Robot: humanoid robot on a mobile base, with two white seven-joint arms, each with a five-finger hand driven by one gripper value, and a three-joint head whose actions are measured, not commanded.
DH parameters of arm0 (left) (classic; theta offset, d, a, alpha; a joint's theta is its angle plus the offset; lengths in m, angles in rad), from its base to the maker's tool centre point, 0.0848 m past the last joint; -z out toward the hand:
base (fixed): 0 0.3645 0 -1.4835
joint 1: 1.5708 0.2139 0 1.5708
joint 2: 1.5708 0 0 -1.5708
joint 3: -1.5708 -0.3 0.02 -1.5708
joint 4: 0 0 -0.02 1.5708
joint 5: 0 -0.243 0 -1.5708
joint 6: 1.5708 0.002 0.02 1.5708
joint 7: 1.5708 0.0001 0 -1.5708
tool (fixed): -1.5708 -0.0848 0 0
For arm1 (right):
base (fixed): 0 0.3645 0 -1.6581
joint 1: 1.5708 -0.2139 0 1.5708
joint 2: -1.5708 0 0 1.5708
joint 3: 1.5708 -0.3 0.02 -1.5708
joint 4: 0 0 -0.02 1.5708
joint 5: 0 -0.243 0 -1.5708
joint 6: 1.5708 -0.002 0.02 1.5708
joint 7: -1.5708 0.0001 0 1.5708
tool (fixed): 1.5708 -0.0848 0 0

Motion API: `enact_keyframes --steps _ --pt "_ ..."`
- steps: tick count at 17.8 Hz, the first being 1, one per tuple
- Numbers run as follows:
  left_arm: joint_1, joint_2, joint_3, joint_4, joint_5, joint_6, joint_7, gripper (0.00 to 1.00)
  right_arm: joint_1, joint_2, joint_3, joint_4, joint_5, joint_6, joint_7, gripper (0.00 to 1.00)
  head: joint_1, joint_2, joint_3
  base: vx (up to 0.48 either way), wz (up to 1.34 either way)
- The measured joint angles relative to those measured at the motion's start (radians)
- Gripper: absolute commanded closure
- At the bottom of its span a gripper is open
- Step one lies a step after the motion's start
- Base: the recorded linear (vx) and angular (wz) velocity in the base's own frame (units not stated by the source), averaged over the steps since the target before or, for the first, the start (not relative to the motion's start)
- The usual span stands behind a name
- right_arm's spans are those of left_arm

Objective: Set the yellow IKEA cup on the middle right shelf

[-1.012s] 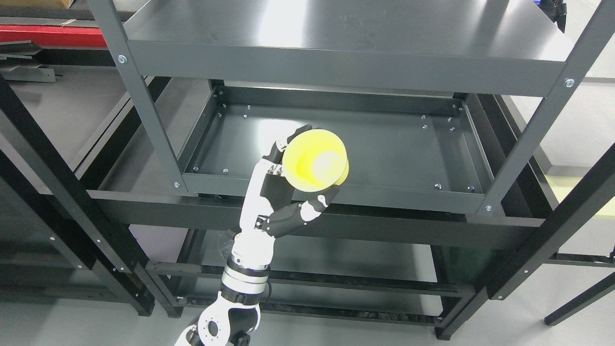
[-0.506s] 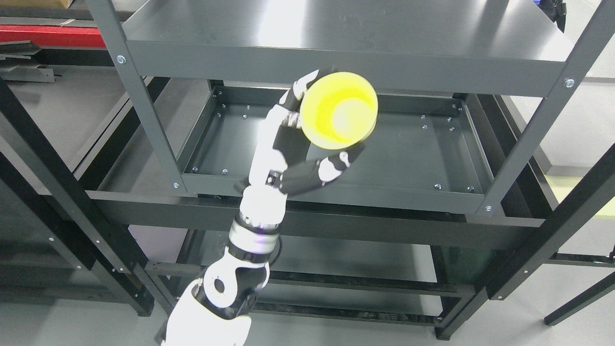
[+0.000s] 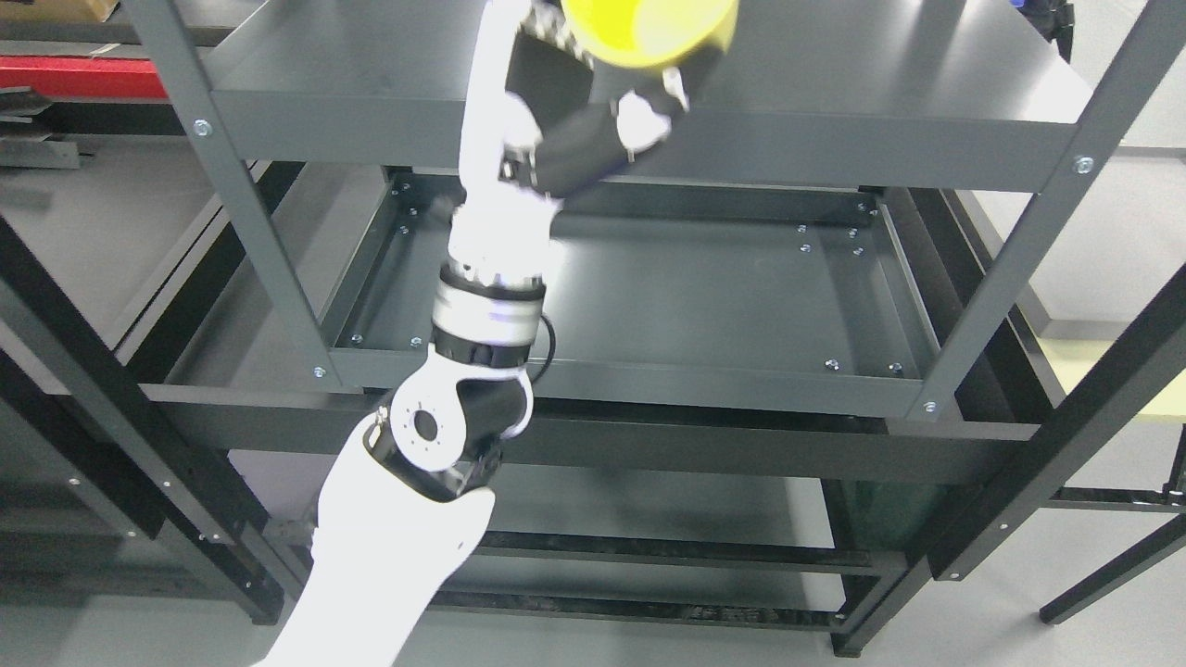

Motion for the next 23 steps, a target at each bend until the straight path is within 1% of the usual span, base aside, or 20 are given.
enact_keyframes --steps 5,7,9,11,13,18,23 --pt "-0.105 0.000 -0.003 0.005 0.053 0.178 0.189 1.00 0.000 0.000 0.000 0.000 0.000 0.003 0.000 0.01 0.0000 0.000 0.000 0.069 -0.06" --pt "-0.140 0.000 -0.005 0.018 0.101 0.275 0.281 1.00 0.000 0.000 0.000 0.000 0.000 0.003 0.000 0.01 0.0000 0.000 0.000 0.095 0.00" --pt "-0.168 0.000 -0.005 0.031 0.150 0.358 0.335 1.00 0.000 0.000 0.000 0.000 0.000 0.001 0.000 0.01 0.0000 0.000 0.000 0.105 0.00" --pt "-0.201 0.000 -0.005 0.044 0.237 0.422 0.381 1.00 0.000 0.000 0.000 0.000 0.000 0.000 0.000 0.01 0.0000 0.000 0.000 0.110 0.00" --pt "-0.239 0.000 -0.007 0.064 0.325 0.454 0.427 1.00 0.000 0.000 0.000 0.000 0.000 -0.001 0.000 0.01 0.0000 0.000 0.000 0.106 0.01" --pt "-0.302 0.000 -0.015 0.111 0.543 0.505 0.482 1.00 0.000 0.000 0.000 0.000 0.000 -0.001 0.000 0.01 0.0000 0.000 0.000 0.069 0.01" --pt "-0.349 0.000 -0.033 0.167 0.685 0.576 0.551 1.00 0.000 0.000 0.000 0.000 0.000 -0.001 0.000 0.01 0.0000 0.000 0.000 -0.007 0.00"
